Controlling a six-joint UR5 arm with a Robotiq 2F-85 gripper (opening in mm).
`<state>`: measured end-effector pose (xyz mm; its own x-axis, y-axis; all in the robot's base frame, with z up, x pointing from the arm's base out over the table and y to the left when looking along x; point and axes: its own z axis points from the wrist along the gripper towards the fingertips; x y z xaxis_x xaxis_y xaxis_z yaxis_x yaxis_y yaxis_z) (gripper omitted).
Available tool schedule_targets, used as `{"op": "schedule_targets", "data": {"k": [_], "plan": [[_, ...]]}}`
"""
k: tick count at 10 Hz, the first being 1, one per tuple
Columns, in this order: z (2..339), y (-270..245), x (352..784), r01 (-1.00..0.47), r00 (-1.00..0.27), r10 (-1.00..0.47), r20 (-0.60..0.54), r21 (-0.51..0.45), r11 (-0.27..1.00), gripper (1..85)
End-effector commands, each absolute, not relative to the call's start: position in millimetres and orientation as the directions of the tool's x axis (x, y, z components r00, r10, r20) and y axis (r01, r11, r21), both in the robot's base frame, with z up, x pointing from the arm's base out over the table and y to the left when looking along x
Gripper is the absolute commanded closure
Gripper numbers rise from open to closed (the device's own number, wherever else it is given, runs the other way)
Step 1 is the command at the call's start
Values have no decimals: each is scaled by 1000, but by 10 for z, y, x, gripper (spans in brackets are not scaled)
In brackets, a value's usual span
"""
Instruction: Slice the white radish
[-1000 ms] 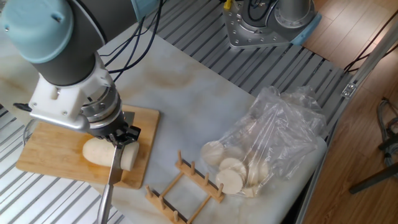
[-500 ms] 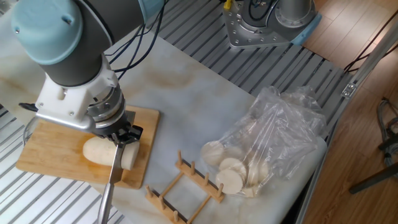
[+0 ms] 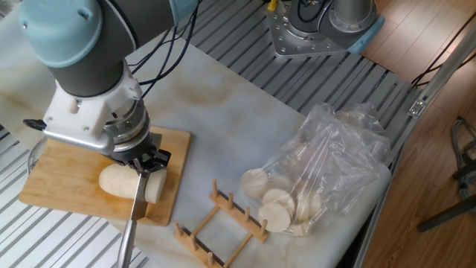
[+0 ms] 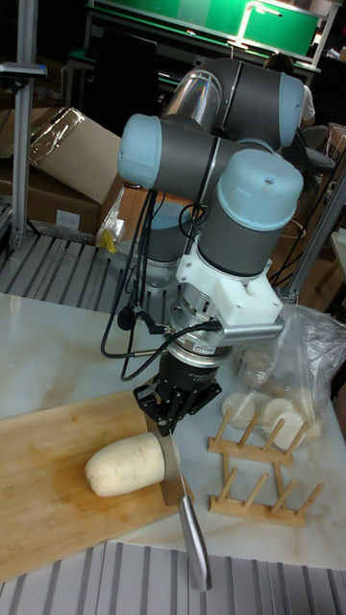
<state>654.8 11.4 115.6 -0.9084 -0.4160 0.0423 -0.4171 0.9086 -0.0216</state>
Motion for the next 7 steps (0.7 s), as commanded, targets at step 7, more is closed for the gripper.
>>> {"op": "schedule_targets", "data": {"k": [7], "plan": [[1250, 49, 6466, -462, -886, -462, 22, 8, 887, 693]]}}
